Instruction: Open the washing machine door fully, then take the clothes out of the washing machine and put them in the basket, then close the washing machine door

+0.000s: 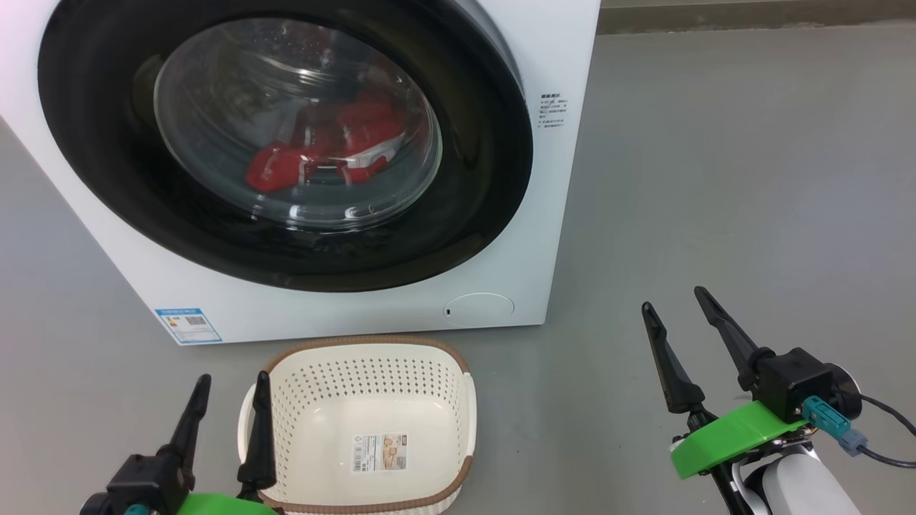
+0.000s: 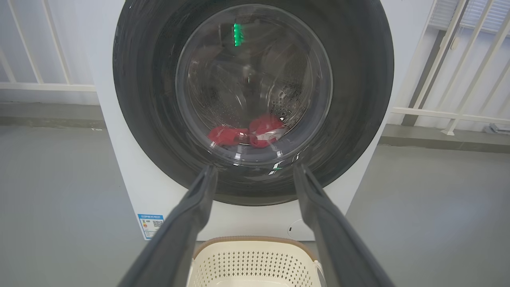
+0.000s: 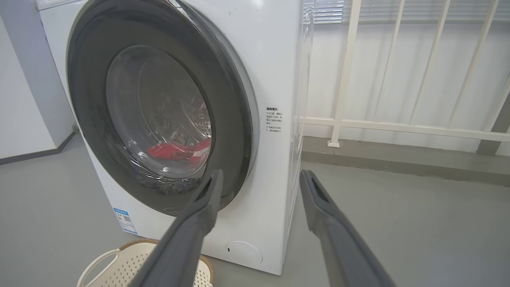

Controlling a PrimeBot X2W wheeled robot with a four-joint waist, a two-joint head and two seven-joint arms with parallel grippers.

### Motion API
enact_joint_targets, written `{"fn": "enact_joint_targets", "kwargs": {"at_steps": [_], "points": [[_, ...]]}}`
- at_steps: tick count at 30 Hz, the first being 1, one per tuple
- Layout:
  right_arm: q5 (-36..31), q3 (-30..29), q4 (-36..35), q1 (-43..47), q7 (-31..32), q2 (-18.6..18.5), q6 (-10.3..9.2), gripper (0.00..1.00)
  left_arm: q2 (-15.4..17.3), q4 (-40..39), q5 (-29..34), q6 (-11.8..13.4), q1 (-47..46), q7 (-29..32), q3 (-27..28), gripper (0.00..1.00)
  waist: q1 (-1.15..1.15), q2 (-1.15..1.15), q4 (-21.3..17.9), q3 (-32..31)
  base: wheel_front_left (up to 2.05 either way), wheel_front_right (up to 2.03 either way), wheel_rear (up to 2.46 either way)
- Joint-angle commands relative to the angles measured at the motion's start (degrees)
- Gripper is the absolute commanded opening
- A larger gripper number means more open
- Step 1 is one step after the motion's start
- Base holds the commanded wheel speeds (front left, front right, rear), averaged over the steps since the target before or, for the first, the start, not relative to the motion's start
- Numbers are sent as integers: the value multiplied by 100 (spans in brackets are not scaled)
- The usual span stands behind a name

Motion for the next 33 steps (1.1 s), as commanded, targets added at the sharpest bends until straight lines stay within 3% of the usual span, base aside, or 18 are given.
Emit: {"fn": "enact_joint_targets", "kwargs": {"at_steps": [1,21,33], "points": [[-86,118,-163,-248,-78,-31,-4,100,76,-159,80,33,-210,-70,165,100,0,0,7,8,0,0,0],[182,-169,-217,-315,-78,27,-4,100,53,-117,-80,-24,-297,-70,248,100,0,0,44,184,0,0,0],[421,-326,-117,-947,-78,-85,-4,100,34,-205,-192,-134,-475,-70,248,100,0,0,170,542,0,0,0]]}}
